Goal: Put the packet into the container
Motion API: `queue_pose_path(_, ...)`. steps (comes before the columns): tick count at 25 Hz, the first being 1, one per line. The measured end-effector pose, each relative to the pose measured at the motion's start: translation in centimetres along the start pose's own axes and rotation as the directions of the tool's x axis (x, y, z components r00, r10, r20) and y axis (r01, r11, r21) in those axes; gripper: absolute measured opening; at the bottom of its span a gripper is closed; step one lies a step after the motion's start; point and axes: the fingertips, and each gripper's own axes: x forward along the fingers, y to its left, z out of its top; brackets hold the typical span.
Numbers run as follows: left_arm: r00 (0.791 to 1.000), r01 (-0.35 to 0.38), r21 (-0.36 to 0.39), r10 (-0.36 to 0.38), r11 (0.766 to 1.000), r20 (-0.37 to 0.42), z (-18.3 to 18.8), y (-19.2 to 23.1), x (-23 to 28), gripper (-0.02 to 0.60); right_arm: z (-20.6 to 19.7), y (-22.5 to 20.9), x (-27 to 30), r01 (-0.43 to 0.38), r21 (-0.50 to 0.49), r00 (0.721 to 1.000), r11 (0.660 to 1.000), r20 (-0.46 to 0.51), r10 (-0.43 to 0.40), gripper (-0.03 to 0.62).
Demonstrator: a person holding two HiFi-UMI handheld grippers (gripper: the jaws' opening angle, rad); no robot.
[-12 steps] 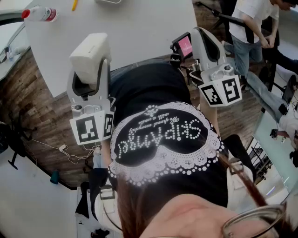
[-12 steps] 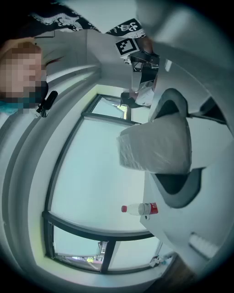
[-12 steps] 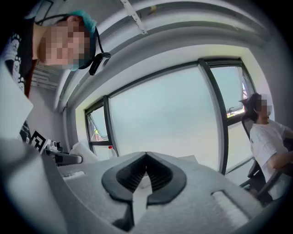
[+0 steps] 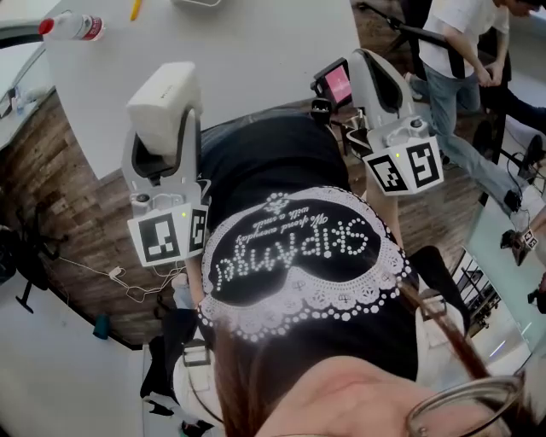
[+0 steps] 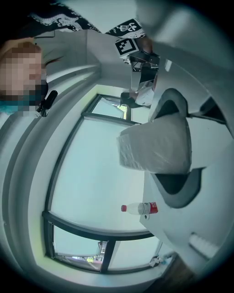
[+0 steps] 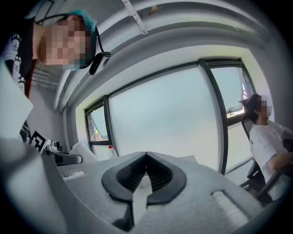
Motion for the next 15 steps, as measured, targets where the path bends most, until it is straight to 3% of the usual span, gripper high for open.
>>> queue_pose_path(15,1.0,-0.005,0.001,0.005,1.0,0.007,0.09,0.1,0.0,0.282,0.07,0.18,-0.01,-0.015,0.024,1.0,1.0,0.012,0.015,0.003)
